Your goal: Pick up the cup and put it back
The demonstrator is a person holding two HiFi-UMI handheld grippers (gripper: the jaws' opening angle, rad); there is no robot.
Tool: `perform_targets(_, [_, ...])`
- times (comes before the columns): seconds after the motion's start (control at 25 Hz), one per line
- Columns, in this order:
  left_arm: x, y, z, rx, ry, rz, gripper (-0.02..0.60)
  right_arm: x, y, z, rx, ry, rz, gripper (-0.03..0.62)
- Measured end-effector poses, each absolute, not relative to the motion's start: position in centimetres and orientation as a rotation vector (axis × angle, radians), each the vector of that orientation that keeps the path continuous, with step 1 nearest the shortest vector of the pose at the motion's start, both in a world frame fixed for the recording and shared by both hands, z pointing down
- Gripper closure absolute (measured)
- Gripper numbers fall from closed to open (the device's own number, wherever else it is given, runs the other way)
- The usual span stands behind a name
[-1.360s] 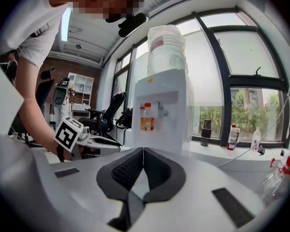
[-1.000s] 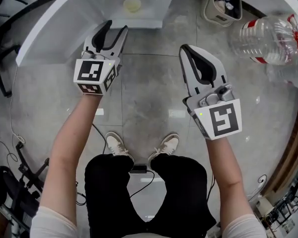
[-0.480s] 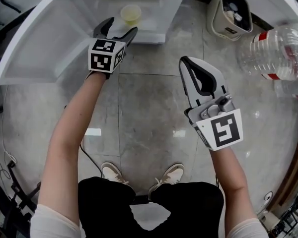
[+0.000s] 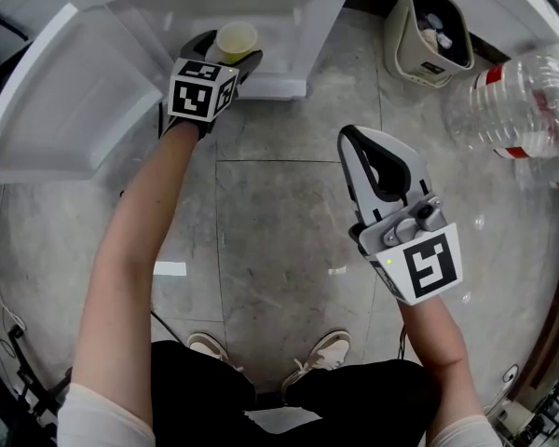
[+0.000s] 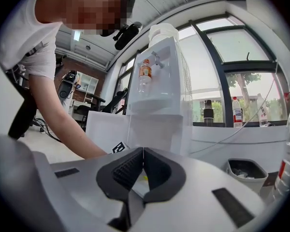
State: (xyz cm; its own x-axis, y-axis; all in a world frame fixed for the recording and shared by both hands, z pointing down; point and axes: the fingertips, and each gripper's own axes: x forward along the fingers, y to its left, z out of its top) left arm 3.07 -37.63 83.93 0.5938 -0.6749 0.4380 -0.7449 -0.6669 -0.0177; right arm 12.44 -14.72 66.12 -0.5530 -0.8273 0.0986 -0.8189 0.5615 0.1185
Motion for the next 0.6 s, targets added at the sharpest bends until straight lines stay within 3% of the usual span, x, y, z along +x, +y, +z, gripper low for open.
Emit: perform_targets(0.6, [3.0, -38.7, 83.8, 2.592, -1.266, 0.584, 0.196, 10.8, -15.4, 65.1, 1.414, -2.691, -0.042, 0.574])
